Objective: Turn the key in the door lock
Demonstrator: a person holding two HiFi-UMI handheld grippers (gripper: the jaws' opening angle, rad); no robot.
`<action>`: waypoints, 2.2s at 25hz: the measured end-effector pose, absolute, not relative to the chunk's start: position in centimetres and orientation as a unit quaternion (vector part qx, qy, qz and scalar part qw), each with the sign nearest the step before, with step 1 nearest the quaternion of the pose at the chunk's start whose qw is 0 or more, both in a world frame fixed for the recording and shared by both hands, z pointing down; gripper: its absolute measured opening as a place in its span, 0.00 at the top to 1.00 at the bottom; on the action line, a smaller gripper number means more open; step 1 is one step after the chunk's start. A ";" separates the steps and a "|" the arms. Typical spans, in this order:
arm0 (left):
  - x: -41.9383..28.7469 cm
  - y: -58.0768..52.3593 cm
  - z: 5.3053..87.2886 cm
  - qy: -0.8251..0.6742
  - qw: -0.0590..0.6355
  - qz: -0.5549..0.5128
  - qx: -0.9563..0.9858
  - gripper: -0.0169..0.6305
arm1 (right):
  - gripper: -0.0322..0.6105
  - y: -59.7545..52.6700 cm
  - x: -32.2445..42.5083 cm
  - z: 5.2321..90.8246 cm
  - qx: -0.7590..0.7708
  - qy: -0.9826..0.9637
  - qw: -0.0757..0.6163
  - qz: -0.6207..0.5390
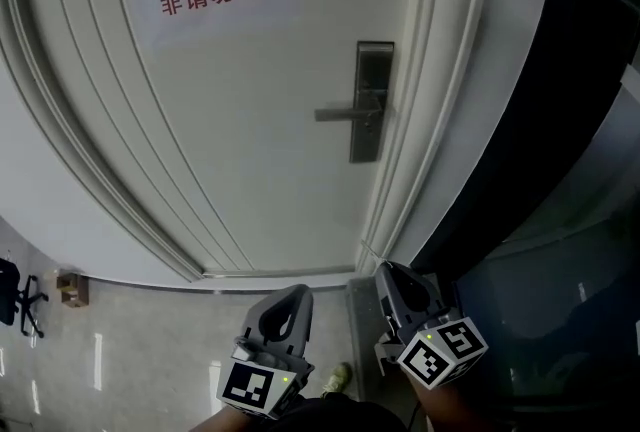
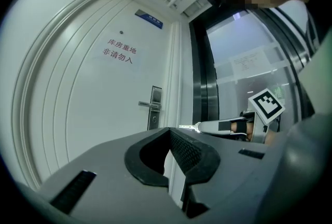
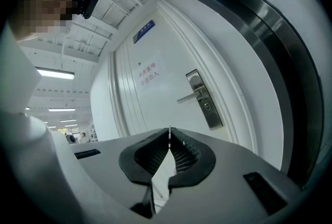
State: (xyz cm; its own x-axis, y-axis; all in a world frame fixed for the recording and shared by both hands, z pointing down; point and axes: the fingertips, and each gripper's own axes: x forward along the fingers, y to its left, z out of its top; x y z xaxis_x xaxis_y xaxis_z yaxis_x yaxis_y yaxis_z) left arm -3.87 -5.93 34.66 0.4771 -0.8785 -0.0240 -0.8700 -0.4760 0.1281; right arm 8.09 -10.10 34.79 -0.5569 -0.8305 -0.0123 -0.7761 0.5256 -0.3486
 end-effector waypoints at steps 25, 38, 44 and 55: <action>-0.4 -19.1 35.1 -0.501 0.051 -0.035 0.863 0.97 | 0.92 -27.1 11.2 33.5 -0.521 0.851 -0.027 0.057; -1.2 -25.2 36.7 -0.489 0.064 -0.022 0.870 0.97 | 0.92 -33.8 7.4 35.1 -0.490 0.722 -0.240 0.425; -1.4 -26.2 37.1 -0.488 0.070 -0.020 0.870 0.97 | 0.92 -34.9 7.3 36.4 -0.465 0.670 -0.295 0.497; -1.8 -26.4 37.4 -0.488 0.075 -0.020 0.869 0.97 | 0.92 -35.8 7.2 37.2 -0.452 0.651 -0.326 0.516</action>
